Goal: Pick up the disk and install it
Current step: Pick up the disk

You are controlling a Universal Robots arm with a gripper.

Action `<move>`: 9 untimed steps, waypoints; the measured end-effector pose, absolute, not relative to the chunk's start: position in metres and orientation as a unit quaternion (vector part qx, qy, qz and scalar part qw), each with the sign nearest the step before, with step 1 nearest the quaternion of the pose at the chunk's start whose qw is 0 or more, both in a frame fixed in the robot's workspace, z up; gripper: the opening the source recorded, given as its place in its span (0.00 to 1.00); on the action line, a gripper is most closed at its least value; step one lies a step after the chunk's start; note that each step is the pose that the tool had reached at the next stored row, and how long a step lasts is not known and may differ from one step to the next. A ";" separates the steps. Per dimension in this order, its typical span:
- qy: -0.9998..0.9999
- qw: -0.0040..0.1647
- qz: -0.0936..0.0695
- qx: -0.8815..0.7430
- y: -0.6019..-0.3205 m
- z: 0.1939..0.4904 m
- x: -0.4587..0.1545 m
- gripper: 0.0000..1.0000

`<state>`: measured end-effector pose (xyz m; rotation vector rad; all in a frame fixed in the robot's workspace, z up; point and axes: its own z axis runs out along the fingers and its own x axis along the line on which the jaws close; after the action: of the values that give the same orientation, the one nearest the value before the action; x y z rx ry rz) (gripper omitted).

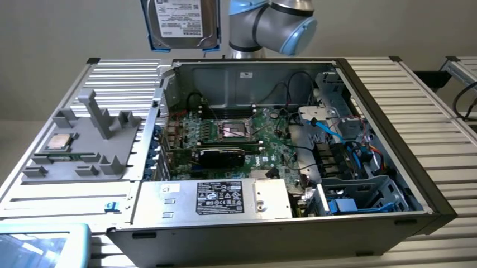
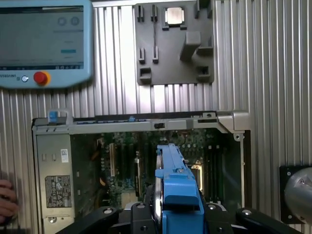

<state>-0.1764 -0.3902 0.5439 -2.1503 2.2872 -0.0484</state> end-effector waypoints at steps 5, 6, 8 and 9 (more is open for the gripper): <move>0.728 0.001 -0.015 -0.685 -0.402 0.544 -0.168 0.37; 0.729 0.001 -0.015 -0.685 -0.405 0.544 -0.167 0.37; 0.729 0.001 -0.015 -0.685 -0.410 0.544 -0.163 0.37; 0.728 0.001 -0.015 -0.685 -0.412 0.544 -0.162 0.37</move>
<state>-0.1617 -0.4123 0.5442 -2.1502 2.2872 -0.0485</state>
